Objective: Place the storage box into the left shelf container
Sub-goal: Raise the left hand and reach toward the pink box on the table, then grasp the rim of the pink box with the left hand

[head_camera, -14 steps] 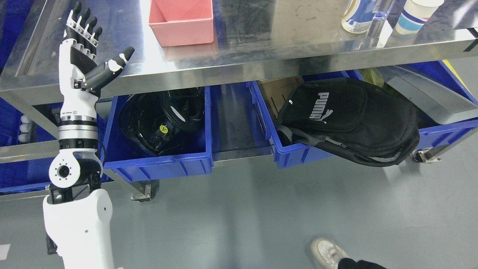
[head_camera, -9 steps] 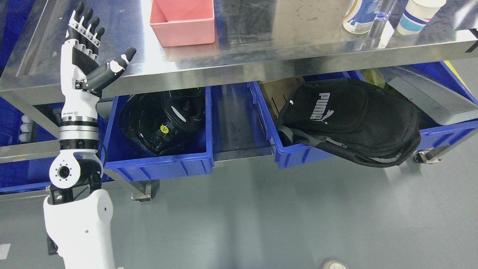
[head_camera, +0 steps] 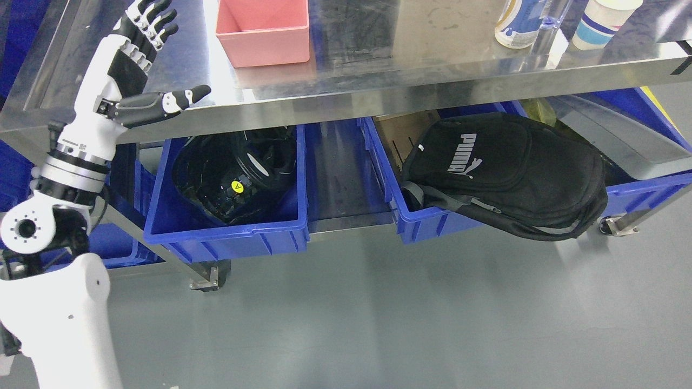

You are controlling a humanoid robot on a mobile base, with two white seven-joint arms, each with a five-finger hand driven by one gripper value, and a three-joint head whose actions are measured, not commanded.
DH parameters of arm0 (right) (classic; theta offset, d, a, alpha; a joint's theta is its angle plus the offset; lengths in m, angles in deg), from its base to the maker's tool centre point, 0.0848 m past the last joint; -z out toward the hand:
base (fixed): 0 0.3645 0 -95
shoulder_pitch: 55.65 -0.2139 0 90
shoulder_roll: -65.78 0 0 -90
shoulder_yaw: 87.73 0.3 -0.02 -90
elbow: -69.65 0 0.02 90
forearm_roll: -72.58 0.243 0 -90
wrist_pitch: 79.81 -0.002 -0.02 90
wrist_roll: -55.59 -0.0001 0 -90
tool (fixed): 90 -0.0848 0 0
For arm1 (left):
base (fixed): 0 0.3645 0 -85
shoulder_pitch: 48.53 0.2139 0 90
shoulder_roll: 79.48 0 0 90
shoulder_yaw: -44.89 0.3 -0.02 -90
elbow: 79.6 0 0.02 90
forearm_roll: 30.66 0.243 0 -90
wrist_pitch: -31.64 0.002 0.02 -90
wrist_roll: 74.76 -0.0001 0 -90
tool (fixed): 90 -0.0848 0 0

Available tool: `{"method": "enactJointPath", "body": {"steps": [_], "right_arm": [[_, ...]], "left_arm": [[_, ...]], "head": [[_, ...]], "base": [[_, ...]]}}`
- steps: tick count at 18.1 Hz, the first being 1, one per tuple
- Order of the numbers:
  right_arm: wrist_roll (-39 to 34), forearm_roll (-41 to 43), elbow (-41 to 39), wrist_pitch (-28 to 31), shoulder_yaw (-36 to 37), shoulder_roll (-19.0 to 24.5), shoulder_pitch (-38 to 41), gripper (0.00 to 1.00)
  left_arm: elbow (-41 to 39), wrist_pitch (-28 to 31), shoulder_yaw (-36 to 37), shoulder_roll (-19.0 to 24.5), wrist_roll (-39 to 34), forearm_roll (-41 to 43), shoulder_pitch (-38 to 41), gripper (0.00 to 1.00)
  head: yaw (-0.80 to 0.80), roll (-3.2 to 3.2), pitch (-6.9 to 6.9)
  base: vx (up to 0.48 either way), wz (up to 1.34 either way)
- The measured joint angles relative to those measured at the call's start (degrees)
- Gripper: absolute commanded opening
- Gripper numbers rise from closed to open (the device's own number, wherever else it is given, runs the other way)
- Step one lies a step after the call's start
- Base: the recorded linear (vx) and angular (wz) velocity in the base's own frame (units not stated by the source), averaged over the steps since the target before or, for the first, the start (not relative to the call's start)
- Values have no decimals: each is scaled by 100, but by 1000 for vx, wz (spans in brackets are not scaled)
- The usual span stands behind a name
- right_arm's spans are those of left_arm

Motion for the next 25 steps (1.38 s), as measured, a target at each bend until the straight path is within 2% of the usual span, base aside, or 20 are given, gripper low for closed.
{"method": "enactJointPath", "body": {"steps": [2, 4, 8, 13, 17, 25], "right_arm": [[2, 0, 0, -1, 0, 0, 0, 100], [4, 0, 0, -17, 0, 0, 0, 100], [9, 0, 0, -36, 0, 0, 0, 100], [9, 0, 0, -2, 0, 0, 0, 100], [9, 0, 0, 3, 0, 0, 0, 100], [9, 0, 0, 5, 0, 0, 0, 100]], "left_arm": [[142, 52, 147, 420, 192, 1, -315, 100], [403, 90, 536, 1060, 333, 4, -925, 100], [823, 91, 1494, 1619, 690, 109, -1920, 100], [1507, 58, 2597, 1739, 1141, 869, -2596, 100], [1977, 18, 3201, 1739, 1262, 1431, -2888, 100], [2660, -142, 3825, 1555, 1245, 2057, -3397, 99]], "head": [[0, 0, 0], [0, 0, 0], [0, 0, 0], [0, 0, 0], [0, 0, 0], [0, 0, 0]], "base": [[0, 0], [0, 0], [0, 0], [0, 0], [0, 0], [0, 0]]}}
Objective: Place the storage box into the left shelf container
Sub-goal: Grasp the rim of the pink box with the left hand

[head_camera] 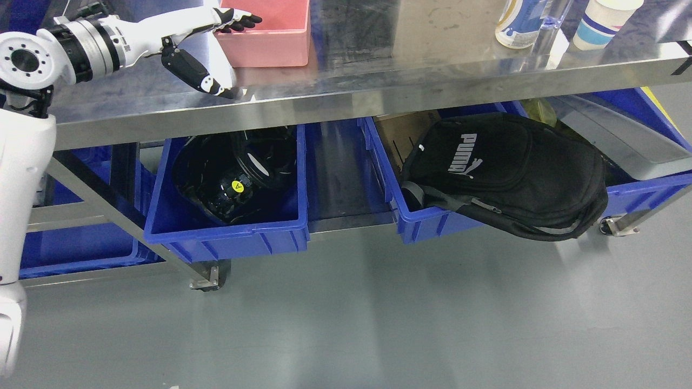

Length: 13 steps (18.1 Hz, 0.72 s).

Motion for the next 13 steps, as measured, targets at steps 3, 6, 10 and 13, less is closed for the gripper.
{"method": "enactJointPath", "body": {"steps": [3, 6, 10, 13], "right_arm": [[0, 0, 0, 1, 0, 0, 0, 100], [1, 0, 0, 1, 0, 0, 0, 100], [3, 0, 0, 1, 0, 0, -1, 100], [7, 0, 0, 2, 0, 0, -1, 100]], "left_arm": [[265, -34, 119, -151, -12, 203, -116, 93], [527, -51, 187, -324, -29, 341, -209, 72], [797, -71, 85, -566, 87, 428, -229, 43], [960, -282, -123, -734, 100, 468, -241, 11]], "head": [[0, 0, 0], [0, 0, 0], [0, 0, 0], [0, 0, 0]], "base": [[-1, 6], [0, 45], [-8, 165], [-7, 116]]}}
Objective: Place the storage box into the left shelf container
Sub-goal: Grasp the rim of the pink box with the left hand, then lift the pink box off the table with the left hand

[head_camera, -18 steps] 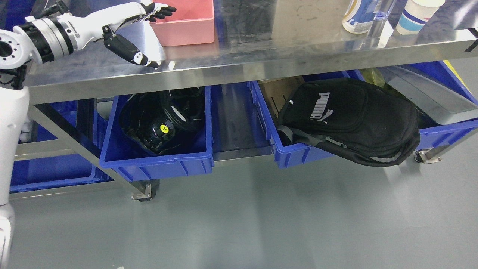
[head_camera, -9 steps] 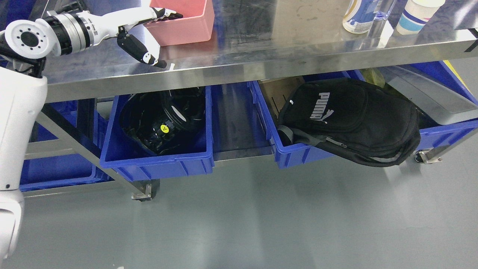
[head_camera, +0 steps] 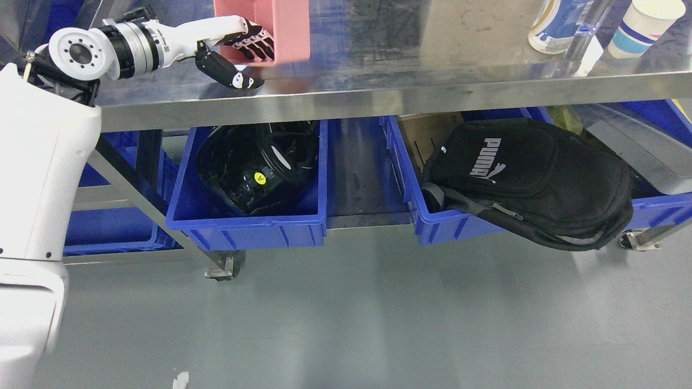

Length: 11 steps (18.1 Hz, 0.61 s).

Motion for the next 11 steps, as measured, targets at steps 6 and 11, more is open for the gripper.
{"method": "enactJointPath", "body": {"steps": [6, 11], "right_arm": [[24, 0, 0, 0, 0, 0, 0, 100], [-6, 0, 0, 0, 0, 0, 0, 100]], "left_arm": [[214, -581, -624, -314, 265, 52, -50, 0], [316, -778, -1085, -462, 367, 65, -232, 0]], "head": [[0, 0, 0], [0, 0, 0]], "base": [[2, -27], [0, -5]]}}
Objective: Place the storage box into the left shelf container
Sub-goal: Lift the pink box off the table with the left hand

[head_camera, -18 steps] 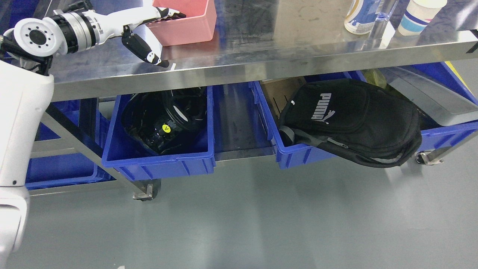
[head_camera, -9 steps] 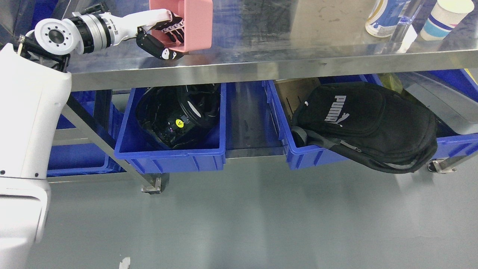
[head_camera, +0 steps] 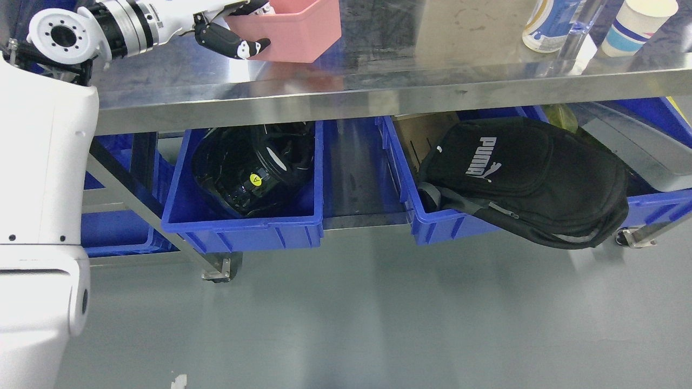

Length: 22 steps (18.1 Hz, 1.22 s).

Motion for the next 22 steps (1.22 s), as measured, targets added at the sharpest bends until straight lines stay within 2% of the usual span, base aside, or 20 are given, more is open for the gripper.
{"method": "enactJointPath", "body": {"steps": [5, 9, 13, 22], "right_arm": [[-6, 0, 0, 0, 0, 0, 0, 100], [-26, 0, 0, 0, 0, 0, 0, 100], [-16, 0, 0, 0, 0, 0, 1, 100], [-4, 0, 0, 1, 0, 0, 0, 100]], "left_arm": [[-39, -63, -335, -52, 121, -22, -136, 1], [-361, -50, -506, -81, 156, -32, -78, 1], [-934, 189, -589, -211, 186, -39, 288, 1], [-1917, 273, -586, -517, 181, -40, 1021, 1]], "head": [[0, 0, 0], [0, 0, 0], [0, 0, 0], [0, 0, 0]], "base": [[0, 0], [0, 0], [0, 0], [0, 0]]}}
